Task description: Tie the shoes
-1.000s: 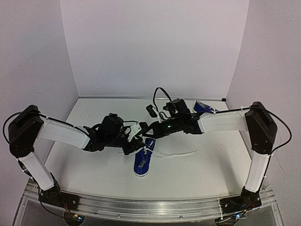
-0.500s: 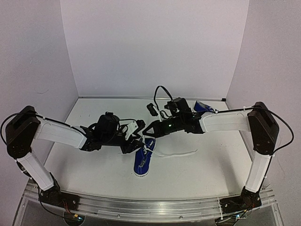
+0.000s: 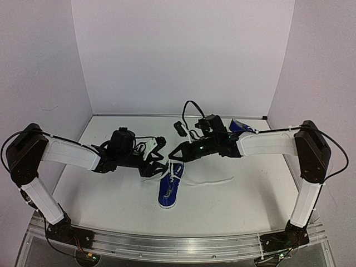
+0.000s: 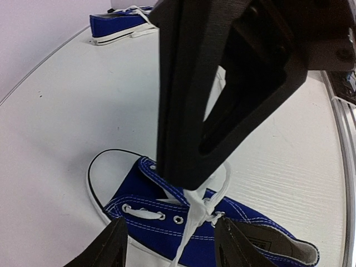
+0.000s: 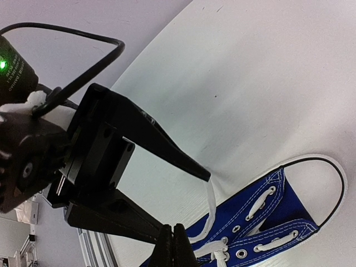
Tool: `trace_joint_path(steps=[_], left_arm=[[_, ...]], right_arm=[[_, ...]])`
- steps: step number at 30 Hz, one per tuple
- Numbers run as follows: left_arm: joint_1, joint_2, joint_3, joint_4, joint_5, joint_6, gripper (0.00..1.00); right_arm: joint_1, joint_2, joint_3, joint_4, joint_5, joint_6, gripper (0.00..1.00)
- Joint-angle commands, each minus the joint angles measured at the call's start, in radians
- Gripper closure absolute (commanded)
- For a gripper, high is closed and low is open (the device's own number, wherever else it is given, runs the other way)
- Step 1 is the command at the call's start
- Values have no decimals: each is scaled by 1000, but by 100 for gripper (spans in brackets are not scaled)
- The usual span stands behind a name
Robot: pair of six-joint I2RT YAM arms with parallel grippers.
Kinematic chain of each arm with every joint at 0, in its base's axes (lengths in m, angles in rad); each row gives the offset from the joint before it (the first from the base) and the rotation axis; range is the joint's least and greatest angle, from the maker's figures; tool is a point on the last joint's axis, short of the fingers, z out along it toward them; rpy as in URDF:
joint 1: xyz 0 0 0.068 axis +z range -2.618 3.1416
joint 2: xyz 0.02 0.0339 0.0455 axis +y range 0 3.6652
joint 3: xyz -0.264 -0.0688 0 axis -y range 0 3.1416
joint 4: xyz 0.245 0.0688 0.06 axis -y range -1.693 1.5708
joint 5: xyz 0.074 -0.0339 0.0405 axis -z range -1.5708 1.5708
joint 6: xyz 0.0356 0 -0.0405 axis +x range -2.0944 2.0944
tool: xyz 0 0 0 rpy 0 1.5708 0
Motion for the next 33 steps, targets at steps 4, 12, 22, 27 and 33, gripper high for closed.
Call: trace_joint_path(steps=[4, 12, 22, 27, 33], left_arm=[[-2, 82, 90, 38, 135, 16, 46], [-5, 146, 132, 77, 197, -15, 60], [-14, 173, 126, 116, 200, -34, 92], [-14, 172, 119, 116, 194, -32, 100], [-15, 168, 118, 96, 191, -17, 100]], right_arm=[[-2, -48, -2, 9, -19, -6, 100], [-2, -50, -2, 3, 2, -4, 100], [-19, -56, -15, -3, 17, 5, 100], [-51, -113, -90, -18, 58, 43, 67], [-81, -287, -266, -166, 287, 122, 39]])
